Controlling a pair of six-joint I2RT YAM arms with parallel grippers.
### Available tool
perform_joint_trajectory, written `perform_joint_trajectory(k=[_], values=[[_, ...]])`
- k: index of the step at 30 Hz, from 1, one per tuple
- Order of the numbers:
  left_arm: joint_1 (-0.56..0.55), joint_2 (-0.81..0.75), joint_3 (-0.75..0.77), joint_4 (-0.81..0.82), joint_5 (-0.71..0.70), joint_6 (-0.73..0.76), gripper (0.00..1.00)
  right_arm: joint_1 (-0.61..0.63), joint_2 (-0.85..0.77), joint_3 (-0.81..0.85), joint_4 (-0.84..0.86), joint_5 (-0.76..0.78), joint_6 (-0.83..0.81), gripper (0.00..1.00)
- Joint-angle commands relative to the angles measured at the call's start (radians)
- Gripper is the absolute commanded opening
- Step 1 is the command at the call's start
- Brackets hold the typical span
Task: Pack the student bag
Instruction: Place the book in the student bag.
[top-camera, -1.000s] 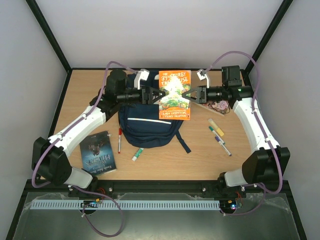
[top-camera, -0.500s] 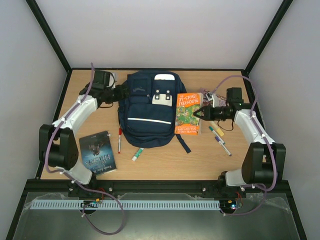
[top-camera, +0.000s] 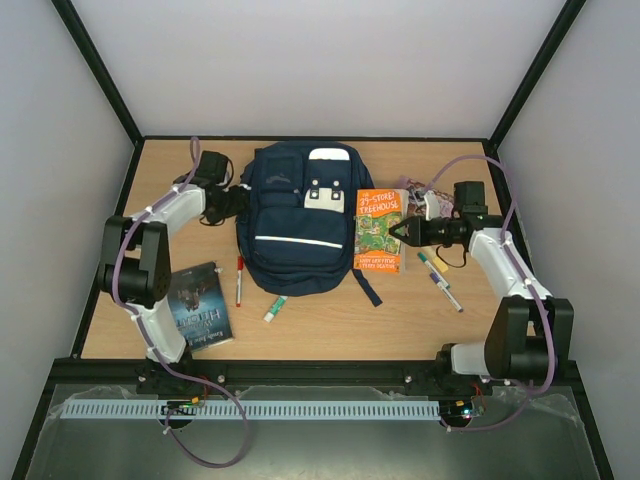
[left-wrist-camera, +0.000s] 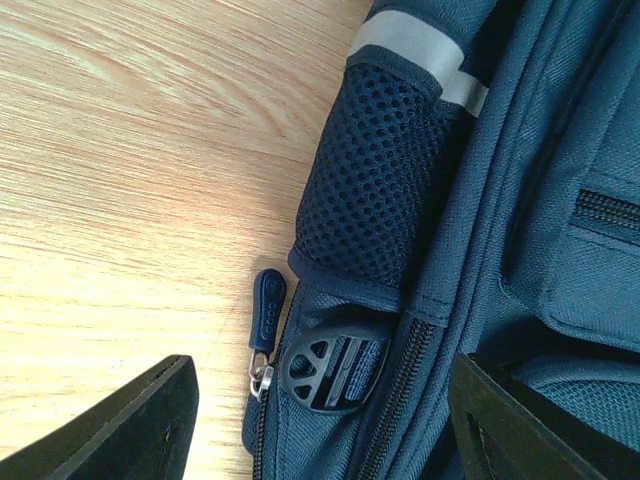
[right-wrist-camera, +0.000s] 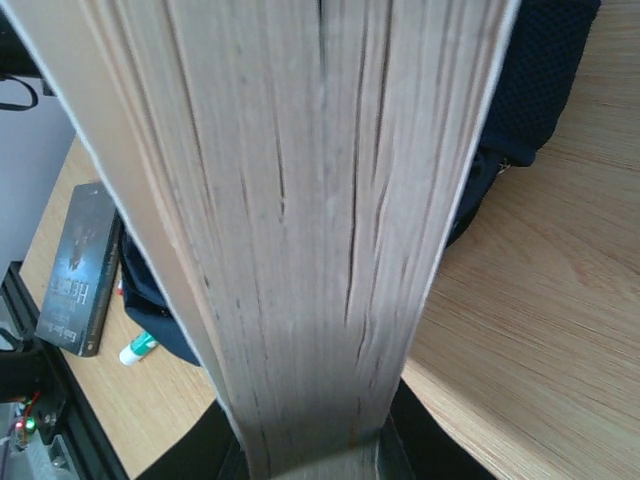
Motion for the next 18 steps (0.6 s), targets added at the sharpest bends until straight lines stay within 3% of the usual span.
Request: perform_joint_trajectory(k=[1,10,18], values=[[-0.003,0.028,-0.015,0.019,0.027,-0.023,0.71,0.001,0.021,-0.005,0.043,0.018,-0.009,0.01],[-0.066,0.016,-0.117,0.076,0.103,-0.048,0.69,0.003,0.09,0.017,0.064,0.134,0.031,0.01],[-0.19,-0.027,-0.202,0.122,0.144,-0.091,0.68,0.013,0.282,0.183,0.044,0.104,0.086,0.01]])
